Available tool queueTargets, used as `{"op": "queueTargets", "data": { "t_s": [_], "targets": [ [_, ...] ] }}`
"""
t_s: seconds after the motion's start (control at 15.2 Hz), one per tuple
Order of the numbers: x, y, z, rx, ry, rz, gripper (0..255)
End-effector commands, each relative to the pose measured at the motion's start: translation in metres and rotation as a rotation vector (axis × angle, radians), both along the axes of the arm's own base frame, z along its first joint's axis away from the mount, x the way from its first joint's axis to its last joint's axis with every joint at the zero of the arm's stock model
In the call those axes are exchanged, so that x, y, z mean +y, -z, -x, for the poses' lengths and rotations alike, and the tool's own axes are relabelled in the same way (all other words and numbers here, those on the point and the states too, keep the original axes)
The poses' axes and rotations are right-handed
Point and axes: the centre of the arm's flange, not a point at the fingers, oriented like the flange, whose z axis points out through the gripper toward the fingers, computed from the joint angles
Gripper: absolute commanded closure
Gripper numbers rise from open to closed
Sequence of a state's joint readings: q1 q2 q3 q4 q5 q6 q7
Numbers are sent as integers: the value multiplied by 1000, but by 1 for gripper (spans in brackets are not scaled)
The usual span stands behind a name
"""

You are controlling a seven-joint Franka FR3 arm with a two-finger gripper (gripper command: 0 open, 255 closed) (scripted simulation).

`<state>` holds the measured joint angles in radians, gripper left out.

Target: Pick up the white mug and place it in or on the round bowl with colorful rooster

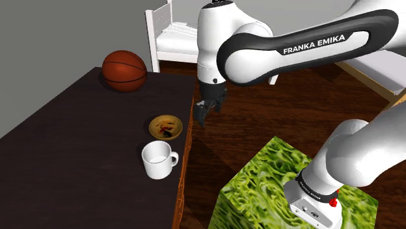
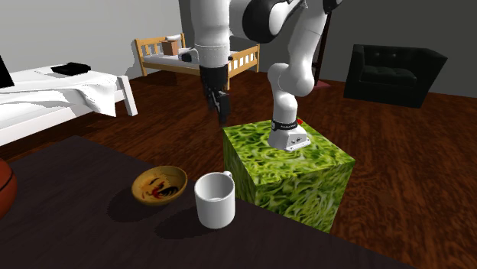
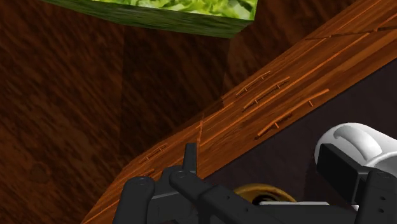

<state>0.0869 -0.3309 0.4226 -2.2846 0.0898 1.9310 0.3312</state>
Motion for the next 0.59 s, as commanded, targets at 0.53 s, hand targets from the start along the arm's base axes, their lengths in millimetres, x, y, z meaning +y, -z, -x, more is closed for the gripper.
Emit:
{"op": "queueTargets", "data": {
  "t_s": [0.53],
  "targets": [
    [121, 44, -29, 19, 3, -23, 0]
  ]
}}
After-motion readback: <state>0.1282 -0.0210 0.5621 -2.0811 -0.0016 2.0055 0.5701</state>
